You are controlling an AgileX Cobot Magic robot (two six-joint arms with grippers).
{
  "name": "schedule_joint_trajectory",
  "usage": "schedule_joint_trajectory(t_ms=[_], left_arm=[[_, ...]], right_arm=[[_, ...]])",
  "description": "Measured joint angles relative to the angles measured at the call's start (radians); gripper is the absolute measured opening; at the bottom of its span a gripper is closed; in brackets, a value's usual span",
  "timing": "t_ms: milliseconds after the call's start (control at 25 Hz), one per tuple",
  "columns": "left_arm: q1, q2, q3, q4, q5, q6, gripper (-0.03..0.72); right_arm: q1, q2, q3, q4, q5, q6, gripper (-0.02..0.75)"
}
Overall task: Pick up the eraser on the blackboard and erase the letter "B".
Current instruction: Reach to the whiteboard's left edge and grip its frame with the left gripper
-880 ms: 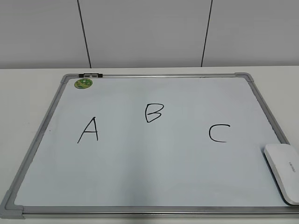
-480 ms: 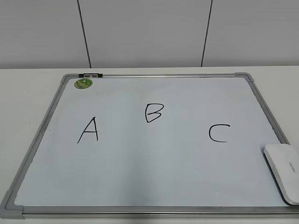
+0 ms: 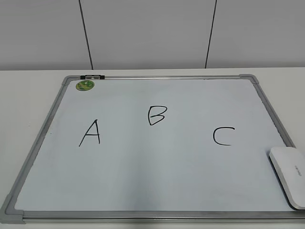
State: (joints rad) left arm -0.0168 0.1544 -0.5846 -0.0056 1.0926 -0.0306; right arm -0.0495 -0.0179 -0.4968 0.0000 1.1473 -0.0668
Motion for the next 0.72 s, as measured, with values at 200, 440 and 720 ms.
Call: schedule_joint_trajectory(t_ms=[200, 440, 720], left_arm=[[0.000, 0.247, -0.074, -0.038, -0.090, 0.000, 0.584], [0.000, 0.614, -0.146, -0.064, -0.204, 0.000, 0.566], [0.000, 1.070, -0.305, -0.110, -0.254, 0.031, 0.522]], right_arm=[[0.000, 0.000, 0.000, 0.000, 0.000, 0.000, 0.589], [0.000, 0.000, 0.000, 0.000, 0.000, 0.000, 0.589], [0.000, 0.000, 0.000, 0.000, 0.000, 0.000, 0.589]])
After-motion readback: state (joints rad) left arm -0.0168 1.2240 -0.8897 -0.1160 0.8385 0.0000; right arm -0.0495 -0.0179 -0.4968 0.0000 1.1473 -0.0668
